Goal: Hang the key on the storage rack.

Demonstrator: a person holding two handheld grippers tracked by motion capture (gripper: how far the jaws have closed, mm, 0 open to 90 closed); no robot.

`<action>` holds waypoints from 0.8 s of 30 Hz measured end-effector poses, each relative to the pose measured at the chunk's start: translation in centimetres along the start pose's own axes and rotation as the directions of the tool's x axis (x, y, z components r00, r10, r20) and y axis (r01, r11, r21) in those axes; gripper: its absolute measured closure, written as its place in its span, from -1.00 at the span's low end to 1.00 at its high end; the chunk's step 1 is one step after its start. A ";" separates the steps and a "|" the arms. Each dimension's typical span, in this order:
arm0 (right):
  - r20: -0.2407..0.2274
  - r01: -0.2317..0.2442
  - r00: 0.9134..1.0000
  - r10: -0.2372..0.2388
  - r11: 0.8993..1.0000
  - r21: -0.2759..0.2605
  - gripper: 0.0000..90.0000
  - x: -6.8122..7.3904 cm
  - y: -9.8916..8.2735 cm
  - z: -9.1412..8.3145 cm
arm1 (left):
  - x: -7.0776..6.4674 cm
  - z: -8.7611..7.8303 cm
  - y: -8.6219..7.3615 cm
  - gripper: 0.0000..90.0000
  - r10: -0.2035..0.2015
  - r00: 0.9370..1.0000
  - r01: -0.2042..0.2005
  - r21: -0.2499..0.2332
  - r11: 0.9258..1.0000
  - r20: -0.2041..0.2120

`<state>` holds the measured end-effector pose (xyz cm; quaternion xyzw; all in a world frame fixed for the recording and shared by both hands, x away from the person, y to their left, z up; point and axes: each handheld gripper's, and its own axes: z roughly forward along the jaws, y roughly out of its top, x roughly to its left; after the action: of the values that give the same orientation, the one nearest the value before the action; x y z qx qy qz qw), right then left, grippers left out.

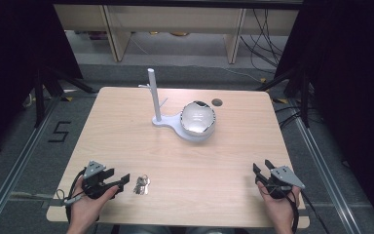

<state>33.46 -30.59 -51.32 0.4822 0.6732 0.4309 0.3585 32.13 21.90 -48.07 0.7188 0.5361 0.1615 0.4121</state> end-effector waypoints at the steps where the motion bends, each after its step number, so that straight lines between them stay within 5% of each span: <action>1: -0.007 -0.001 1.000 0.001 1.000 -0.001 0.13 0.0 0.0 0.1 | -0.3 -0.1 0.4 -0.30 0.020 1.000 -0.020 0.041 0.999 -0.010; 2: -0.004 -0.001 1.000 0.001 1.000 0.001 0.12 0.0 0.0 0.0 | -0.3 -0.2 0.9 -0.30 0.053 0.999 -0.052 0.095 0.994 -0.009; 5: -0.001 -0.012 1.000 0.012 1.000 -0.004 0.11 -0.2 0.0 0.0 | -1.0 0.3 2.3 -0.27 0.062 0.998 -0.059 0.183 0.981 -0.015; 7: -0.005 -0.023 1.000 0.023 1.000 -0.002 0.11 -0.2 0.0 0.0 | -1.5 1.1 3.1 -0.23 0.030 0.999 -0.026 0.235 0.972 -0.012; 9: -0.016 -0.023 1.000 0.022 1.000 -0.007 0.11 -0.2 0.0 0.2 | -1.7 1.8 3.8 -0.24 0.010 1.000 -0.015 0.326 0.945 0.015; 10: -0.005 -0.024 1.000 0.024 1.000 0.015 0.11 -0.1 0.1 0.0 | -1.7 1.8 3.8 -0.24 0.010 1.000 -0.015 0.326 0.945 0.015; 11: -0.005 -0.024 1.000 0.024 1.000 0.015 0.11 -0.1 0.1 0.0 | -1.9 2.3 4.1 -0.24 -0.007 1.000 0.000 0.364 0.932 0.017; 12: -0.010 -0.032 0.999 0.032 0.999 0.026 0.11 0.1 0.1 0.1 | -2.3 3.1 4.6 -0.24 -0.012 0.999 -0.006 0.439 0.899 0.039; 13: -0.004 -0.035 0.999 0.035 0.999 0.028 0.11 0.2 0.1 0.1 | -2.3 3.1 4.6 -0.25 -0.012 0.999 -0.006 0.439 0.899 0.039; 14: 0.001 -0.050 0.999 0.050 0.998 0.037 0.10 0.4 0.1 0.0 | -2.5 3.9 5.2 -0.27 -0.034 0.997 -0.009 0.517 0.856 0.073; 17: 0.005 -0.042 0.999 0.042 0.999 0.030 0.10 0.2 0.1 0.0 | -3.6 5.3 5.6 -0.32 -0.062 0.997 0.029 0.586 0.810 0.037; 19: -0.002 -0.052 0.999 0.052 0.998 0.032 0.10 0.3 0.1 0.0 | -4.2 6.1 5.7 -0.34 -0.028 1.000 0.021 0.609 0.793 0.002; 22: 0.001 -0.051 0.999 0.051 0.998 0.031 0.11 0.3 0.1 -0.1 | -4.6 6.8 5.9 -0.34 0.006 1.000 0.010 0.624 0.782 -0.023; 23: -0.011 -0.014 1.000 0.015 1.000 0.013 0.11 0.0 0.0 0.0 | -5.0 7.4 6.1 -0.36 0.027 0.999 -0.001 0.647 0.763 -0.030; 24: -0.007 -0.009 1.000 0.009 1.000 0.011 0.11 0.0 0.0 0.0 | -5.2 7.7 6.1 -0.37 0.024 0.999 0.007 0.656 0.755 -0.038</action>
<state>33.45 -30.58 -51.32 0.4856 0.6748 0.4304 0.3517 39.23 13.49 -46.98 0.8163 0.5643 -0.0189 0.1217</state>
